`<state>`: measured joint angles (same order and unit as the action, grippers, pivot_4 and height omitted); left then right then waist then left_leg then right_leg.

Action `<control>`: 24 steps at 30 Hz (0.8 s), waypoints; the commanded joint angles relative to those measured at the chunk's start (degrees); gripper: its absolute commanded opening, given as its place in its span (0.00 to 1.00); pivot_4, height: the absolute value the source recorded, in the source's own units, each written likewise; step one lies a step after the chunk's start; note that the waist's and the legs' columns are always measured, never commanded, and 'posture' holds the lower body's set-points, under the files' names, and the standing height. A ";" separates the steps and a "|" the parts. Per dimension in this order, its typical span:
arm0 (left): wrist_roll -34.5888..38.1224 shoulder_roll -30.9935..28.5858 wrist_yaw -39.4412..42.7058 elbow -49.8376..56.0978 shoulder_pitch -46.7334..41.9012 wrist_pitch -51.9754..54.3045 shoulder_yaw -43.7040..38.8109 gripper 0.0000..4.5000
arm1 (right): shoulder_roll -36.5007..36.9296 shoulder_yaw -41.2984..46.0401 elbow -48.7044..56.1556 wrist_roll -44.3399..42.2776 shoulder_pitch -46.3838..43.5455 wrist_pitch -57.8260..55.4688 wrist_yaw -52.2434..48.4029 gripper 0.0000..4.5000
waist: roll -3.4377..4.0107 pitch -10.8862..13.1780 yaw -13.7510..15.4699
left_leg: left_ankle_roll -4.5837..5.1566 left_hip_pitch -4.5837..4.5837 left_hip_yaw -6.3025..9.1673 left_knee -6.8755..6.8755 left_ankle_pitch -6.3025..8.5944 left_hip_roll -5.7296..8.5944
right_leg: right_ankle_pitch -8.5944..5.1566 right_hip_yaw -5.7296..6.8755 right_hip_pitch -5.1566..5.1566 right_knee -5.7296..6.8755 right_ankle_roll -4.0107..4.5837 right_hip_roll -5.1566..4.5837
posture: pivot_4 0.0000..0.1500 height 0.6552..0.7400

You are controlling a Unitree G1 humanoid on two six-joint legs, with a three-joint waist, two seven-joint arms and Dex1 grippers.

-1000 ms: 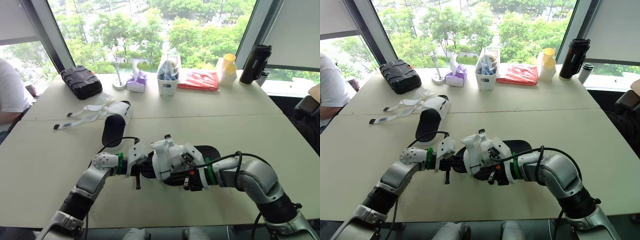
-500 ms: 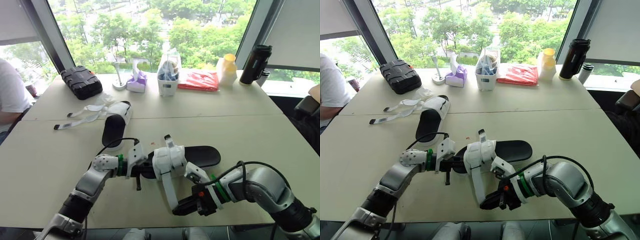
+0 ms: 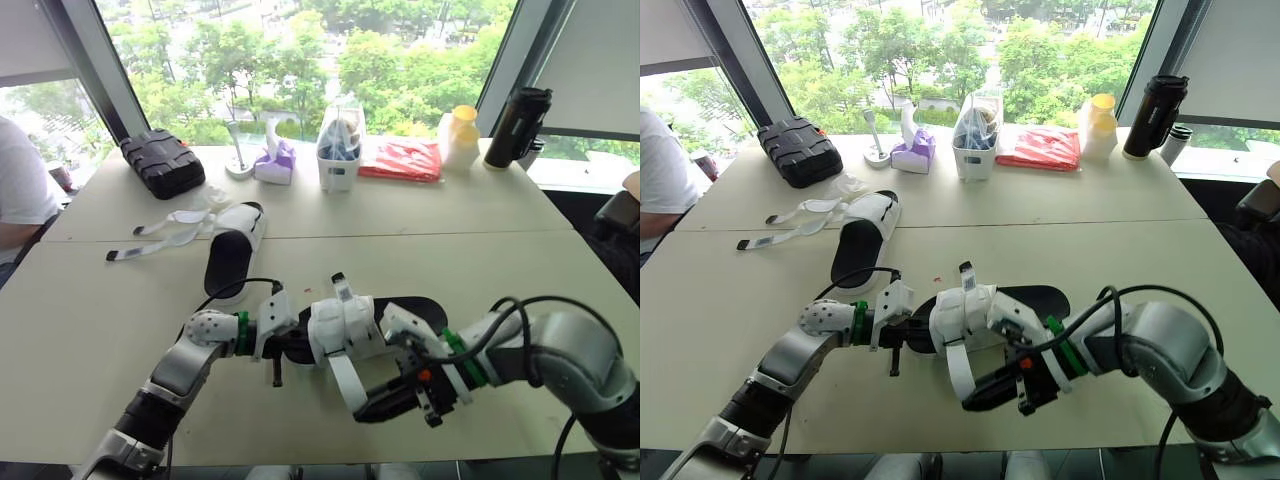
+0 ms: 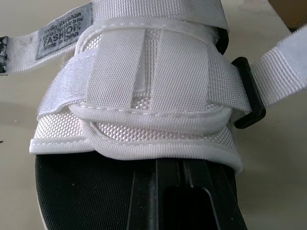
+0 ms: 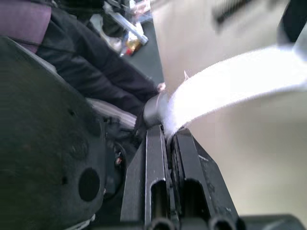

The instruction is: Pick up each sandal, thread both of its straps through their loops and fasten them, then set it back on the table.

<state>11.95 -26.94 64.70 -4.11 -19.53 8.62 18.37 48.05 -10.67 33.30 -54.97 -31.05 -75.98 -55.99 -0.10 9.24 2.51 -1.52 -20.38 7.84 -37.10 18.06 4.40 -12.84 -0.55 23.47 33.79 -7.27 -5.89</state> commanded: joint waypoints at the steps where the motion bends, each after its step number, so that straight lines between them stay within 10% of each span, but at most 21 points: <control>1: -7.80 -0.25 0.20 -9.16 2.55 1.03 7.67 0.00 | -2.11 2.96 -2.88 -3.08 -6.36 -0.10 -0.45 0.01 | 0.00 0.00 0.15 | 0.00 0.00 0.00 -0.03 0.00 0.00 | 0.00 0.00 -0.02 -0.01 0.00 0.00 | 1.00 1.00; 24: -9.19 -1.11 -0.51 -11.17 2.16 -1.63 8.31 0.00 | -13.08 -9.93 -32.43 21.78 -16.01 18.83 -2.63 0.01 | 0.20 -0.25 0.63 | -0.14 0.15 0.02 -0.17 -0.10 0.09 | 0.06 -0.01 -0.05 0.29 0.04 -0.02 | 1.00 1.00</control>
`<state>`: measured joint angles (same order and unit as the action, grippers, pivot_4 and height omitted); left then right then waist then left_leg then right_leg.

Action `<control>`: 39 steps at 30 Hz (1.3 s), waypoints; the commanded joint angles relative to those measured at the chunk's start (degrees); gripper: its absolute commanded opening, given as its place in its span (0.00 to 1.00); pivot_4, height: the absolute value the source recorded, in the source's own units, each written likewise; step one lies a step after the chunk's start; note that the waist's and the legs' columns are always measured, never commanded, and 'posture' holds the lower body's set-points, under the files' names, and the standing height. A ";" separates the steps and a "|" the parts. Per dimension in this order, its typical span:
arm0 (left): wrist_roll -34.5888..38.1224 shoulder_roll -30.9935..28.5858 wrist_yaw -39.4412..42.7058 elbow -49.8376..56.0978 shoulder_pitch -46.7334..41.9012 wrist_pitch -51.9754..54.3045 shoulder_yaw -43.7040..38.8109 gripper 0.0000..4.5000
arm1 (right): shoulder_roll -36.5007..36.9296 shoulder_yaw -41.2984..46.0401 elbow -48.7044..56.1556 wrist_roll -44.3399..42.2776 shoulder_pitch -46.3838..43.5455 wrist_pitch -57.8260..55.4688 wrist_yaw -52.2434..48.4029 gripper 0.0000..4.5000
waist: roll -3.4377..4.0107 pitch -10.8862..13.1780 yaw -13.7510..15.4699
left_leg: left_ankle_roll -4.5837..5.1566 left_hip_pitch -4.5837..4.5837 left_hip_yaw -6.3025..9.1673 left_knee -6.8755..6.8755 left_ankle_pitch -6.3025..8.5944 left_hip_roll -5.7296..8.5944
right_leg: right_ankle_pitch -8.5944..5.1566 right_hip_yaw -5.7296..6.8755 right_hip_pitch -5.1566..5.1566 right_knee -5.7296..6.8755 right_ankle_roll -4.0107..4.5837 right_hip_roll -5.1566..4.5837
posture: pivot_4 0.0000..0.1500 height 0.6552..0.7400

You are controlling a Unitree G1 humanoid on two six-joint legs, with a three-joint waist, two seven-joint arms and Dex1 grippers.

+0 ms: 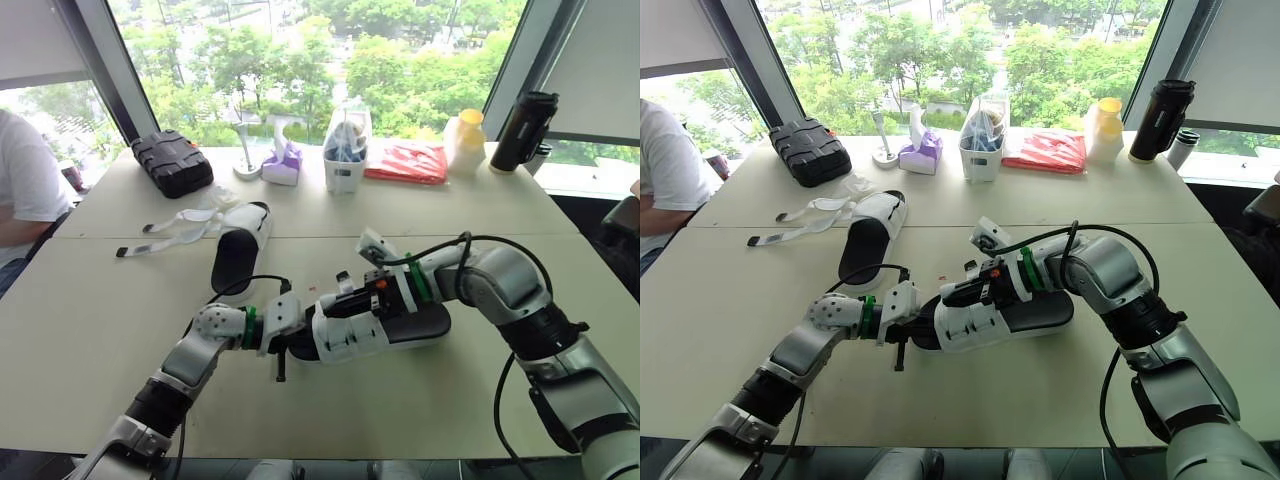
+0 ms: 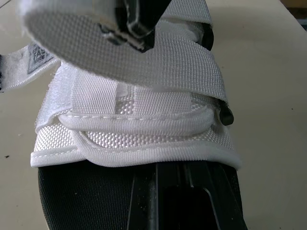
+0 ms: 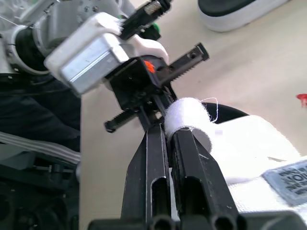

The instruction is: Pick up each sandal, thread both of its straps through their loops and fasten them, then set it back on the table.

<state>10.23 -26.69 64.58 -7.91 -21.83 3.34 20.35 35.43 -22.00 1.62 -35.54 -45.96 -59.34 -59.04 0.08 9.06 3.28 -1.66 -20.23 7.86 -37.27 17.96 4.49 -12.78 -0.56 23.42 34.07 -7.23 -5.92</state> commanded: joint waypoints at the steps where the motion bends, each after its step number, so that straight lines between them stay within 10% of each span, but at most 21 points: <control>1: -7.42 -1.40 -0.41 -7.35 4.45 3.68 6.30 0.00 | -1.08 1.37 -1.38 2.94 -1.29 2.32 0.73 0.07 | 0.06 -0.13 -0.26 | 0.00 0.00 0.01 0.00 0.00 0.00 | 0.00 0.00 0.00 0.01 0.00 0.00 | 1.00 1.00; 4: -7.31 -1.54 -0.50 -7.32 4.41 3.74 6.14 0.00 | -3.24 0.39 -3.70 6.24 -2.01 3.63 3.01 0.29 | 0.16 -0.30 -0.66 | -0.01 0.05 0.03 -0.01 -0.01 0.00 | 0.00 0.00 -0.05 0.01 0.00 0.01 | 1.00 1.00; 31: -7.08 -1.42 -1.32 -7.49 4.05 3.70 5.51 0.00 | -8.81 0.10 -18.86 18.63 -11.16 7.11 -6.04 0.29 | 0.37 -0.46 -1.04 | -0.05 0.16 0.08 0.03 -0.04 0.06 | 0.02 -0.03 -0.09 0.08 0.04 0.02 | 1.00 1.00; 39: -7.06 -1.38 -1.41 -7.57 3.94 3.70 5.44 0.00 | -9.28 0.04 -18.34 18.47 -10.93 4.64 -6.61 0.90 | 0.37 -0.46 -1.03 | -0.05 0.16 0.09 0.02 -0.04 0.06 | 0.02 -0.04 -0.08 0.07 0.04 0.02 | 1.00 1.00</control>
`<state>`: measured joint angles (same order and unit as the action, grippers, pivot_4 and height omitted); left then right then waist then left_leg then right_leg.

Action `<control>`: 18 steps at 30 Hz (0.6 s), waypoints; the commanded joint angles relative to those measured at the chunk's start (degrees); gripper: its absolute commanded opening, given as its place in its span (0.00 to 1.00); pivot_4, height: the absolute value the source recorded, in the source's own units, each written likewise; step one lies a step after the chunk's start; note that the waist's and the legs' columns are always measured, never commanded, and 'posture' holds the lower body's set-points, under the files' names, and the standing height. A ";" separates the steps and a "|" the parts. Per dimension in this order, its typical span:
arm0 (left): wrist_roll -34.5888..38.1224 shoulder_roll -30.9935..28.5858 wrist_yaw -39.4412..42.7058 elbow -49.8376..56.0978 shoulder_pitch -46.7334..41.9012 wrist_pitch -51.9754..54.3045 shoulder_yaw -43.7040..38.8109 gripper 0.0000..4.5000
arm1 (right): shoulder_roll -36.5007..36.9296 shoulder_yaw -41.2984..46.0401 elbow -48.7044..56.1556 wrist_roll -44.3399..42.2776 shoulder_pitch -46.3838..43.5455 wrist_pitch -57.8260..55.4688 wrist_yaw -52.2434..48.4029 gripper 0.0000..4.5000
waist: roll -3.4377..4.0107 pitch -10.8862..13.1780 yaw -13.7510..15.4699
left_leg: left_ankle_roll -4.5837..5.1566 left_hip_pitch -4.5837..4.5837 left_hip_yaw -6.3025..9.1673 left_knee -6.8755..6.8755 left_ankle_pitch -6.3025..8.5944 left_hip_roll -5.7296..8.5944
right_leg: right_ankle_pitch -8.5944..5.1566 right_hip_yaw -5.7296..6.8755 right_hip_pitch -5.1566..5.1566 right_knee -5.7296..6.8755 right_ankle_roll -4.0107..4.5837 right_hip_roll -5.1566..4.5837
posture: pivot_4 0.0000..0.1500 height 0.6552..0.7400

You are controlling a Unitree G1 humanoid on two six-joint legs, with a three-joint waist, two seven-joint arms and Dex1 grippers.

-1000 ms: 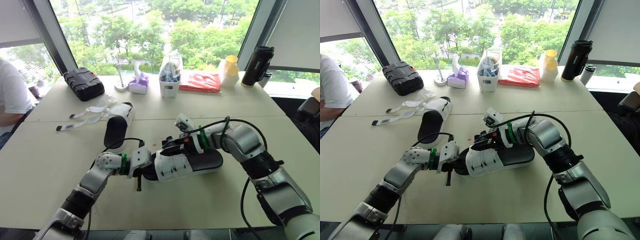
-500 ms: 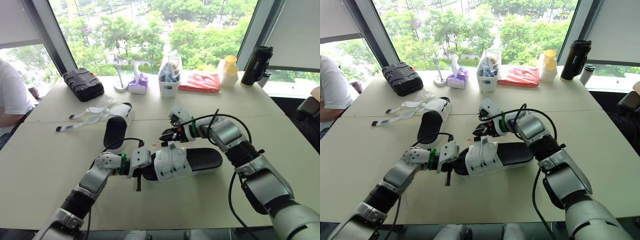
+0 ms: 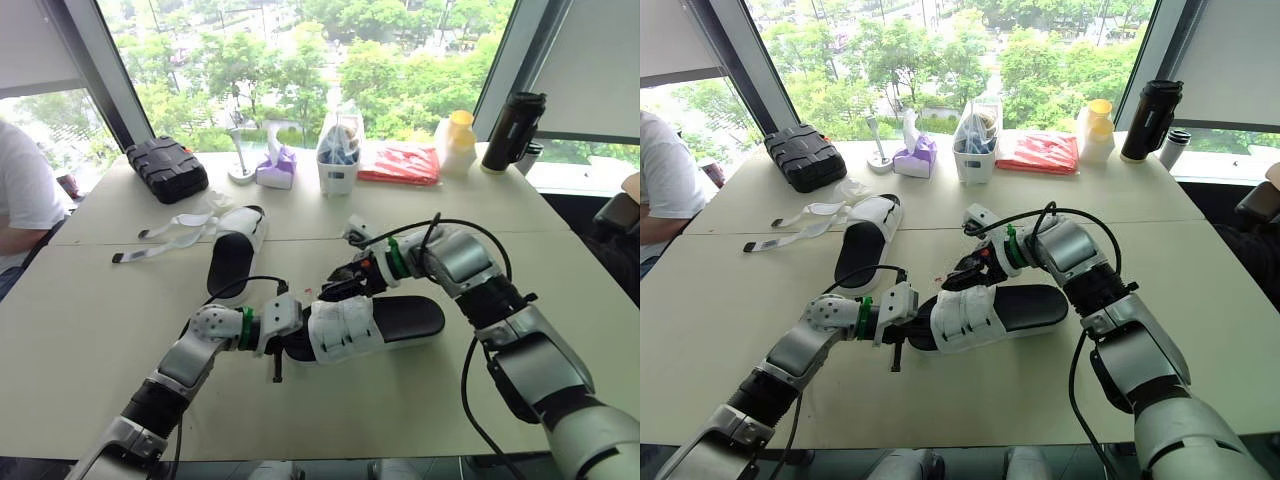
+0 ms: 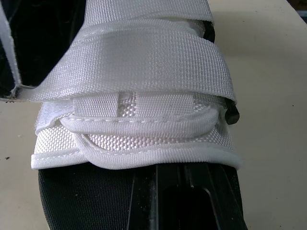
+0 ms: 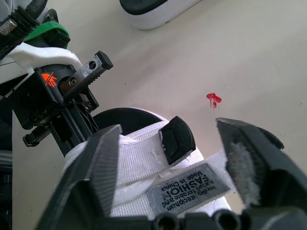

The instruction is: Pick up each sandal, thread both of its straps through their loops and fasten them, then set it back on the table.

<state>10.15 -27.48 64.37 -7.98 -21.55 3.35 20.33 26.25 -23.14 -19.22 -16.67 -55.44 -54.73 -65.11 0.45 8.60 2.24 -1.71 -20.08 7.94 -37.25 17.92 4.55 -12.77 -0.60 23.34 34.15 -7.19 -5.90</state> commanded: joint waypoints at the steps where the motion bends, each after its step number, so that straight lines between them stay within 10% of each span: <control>1: -6.96 -0.60 -1.22 -7.50 3.66 3.73 5.44 0.00 | -0.11 1.11 2.51 -0.38 -1.38 0.03 -0.62 0.90 | 0.00 0.00 0.00 | 0.00 0.00 0.00 0.00 0.00 0.00 | 0.00 0.00 0.00 0.00 0.00 0.00 | 1.00 1.00; 11: -6.96 -0.74 -1.42 -7.46 3.74 3.89 5.27 0.00 | -0.62 0.05 4.18 -1.50 -0.39 -2.81 -2.62 0.90 | 0.00 0.00 0.01 | 0.00 0.00 0.00 0.00 0.00 0.00 | 0.00 0.00 0.00 0.00 0.00 0.00 | 1.00 1.00; 18: -6.90 -0.82 -1.33 -7.41 3.77 3.93 5.26 0.00 | -1.91 0.37 3.38 -1.35 -0.72 -2.71 -2.24 0.27 | 0.01 -0.01 -0.01 | 0.00 0.01 0.00 0.00 0.00 0.00 | 0.00 0.00 0.01 0.00 0.00 0.00 | 1.00 1.00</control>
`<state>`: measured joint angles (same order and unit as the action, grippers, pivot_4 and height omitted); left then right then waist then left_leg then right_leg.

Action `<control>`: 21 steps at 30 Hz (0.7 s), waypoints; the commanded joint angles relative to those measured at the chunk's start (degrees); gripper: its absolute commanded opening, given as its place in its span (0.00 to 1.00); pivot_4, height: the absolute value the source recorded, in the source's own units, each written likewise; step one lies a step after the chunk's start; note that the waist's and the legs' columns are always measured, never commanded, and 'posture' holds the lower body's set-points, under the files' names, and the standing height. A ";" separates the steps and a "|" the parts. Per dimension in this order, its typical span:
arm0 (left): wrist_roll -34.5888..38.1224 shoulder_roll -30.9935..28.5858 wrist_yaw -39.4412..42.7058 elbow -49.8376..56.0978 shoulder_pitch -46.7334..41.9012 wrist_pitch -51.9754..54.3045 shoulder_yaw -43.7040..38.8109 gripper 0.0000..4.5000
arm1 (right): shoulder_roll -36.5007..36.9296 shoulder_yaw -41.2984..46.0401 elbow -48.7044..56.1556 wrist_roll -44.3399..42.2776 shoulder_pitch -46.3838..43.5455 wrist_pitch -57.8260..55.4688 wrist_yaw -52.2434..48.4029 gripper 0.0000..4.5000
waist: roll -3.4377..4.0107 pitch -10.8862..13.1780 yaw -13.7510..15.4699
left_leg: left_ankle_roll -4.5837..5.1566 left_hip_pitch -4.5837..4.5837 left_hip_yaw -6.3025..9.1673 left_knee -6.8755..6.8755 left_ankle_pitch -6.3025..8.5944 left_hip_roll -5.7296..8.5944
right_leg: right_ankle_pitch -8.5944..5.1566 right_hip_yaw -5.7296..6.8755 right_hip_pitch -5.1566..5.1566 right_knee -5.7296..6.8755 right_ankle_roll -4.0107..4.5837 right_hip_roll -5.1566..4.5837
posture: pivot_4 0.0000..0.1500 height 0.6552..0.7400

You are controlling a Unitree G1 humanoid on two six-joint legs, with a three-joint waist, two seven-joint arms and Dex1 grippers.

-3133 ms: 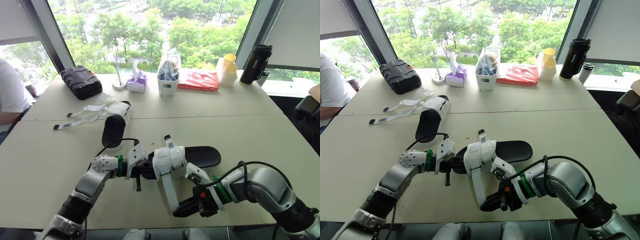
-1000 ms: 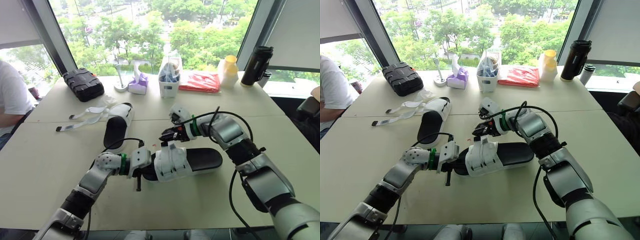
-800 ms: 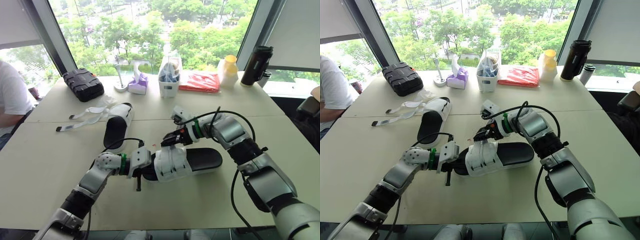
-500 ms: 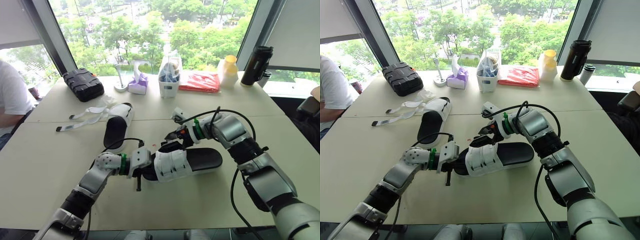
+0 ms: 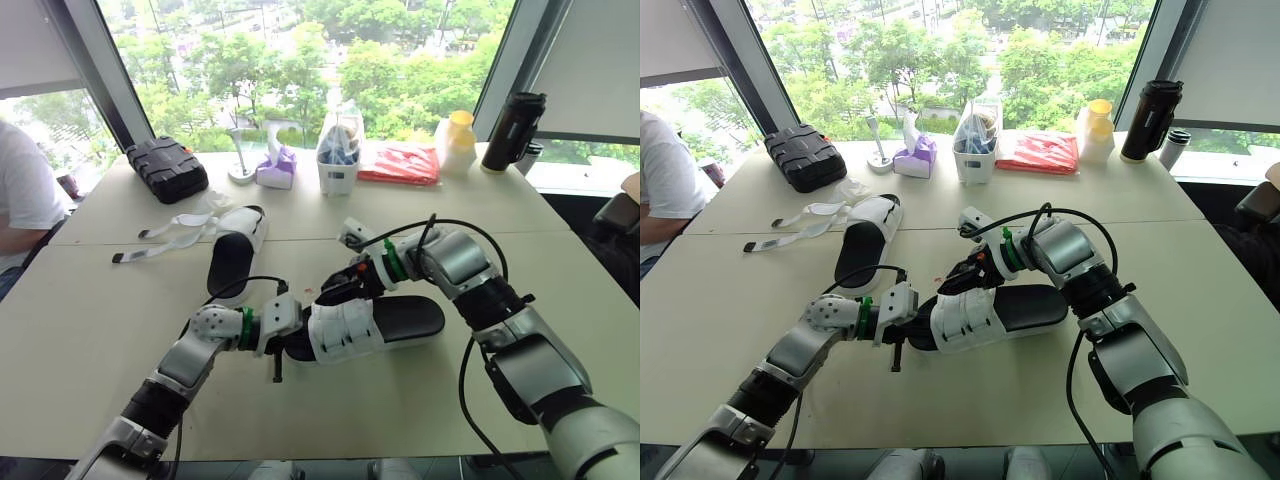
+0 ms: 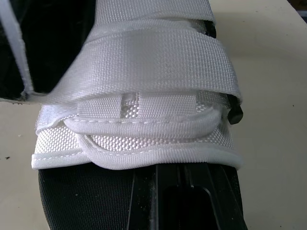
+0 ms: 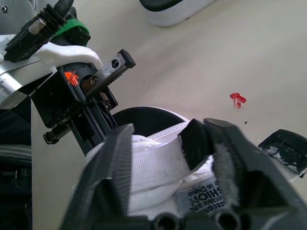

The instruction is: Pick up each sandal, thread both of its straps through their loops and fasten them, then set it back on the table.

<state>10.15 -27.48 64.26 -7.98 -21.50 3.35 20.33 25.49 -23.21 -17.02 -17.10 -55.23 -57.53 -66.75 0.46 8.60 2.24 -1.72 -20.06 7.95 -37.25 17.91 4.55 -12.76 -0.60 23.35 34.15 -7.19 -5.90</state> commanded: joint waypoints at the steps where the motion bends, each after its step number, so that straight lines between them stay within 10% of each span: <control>1: -6.91 -0.84 -1.22 -7.39 3.77 3.90 5.27 0.00 | -1.28 0.46 1.05 -0.94 -1.02 0.11 -0.66 0.20 | 0.01 0.00 0.00 | 0.00 0.00 0.00 0.00 0.00 0.00 | 0.00 0.00 0.00 0.00 0.00 0.00 | 1.00 1.00; 3: -6.91 -0.86 -1.21 -7.36 3.79 3.93 5.28 0.00 | -1.42 0.55 0.86 -1.00 -1.12 0.28 -0.90 0.01 | 0.01 -0.01 0.00 | 0.00 0.00 0.01 0.00 0.00 0.00 | 0.00 0.00 0.01 0.00 0.00 0.00 | 1.00 1.00; 21: -10.98 -2.99 1.33 -8.68 4.16 -0.20 8.87 0.00 | 1.26 10.46 14.08 -13.56 -5.57 -4.51 -4.36 0.01 | 0.02 -0.01 -0.37 | -0.02 -0.07 0.00 0.02 -0.01 -0.05 | 0.01 0.00 0.09 0.03 0.01 0.03 | 1.00 1.00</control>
<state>8.48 -28.73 64.77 -7.97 -21.73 -0.13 20.95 26.79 -18.26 -5.90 -28.00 -57.08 -63.47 -71.19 0.48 8.59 1.87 -1.74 -20.14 7.95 -37.23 17.91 4.49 -12.75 -0.59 23.45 34.19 -7.18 -5.87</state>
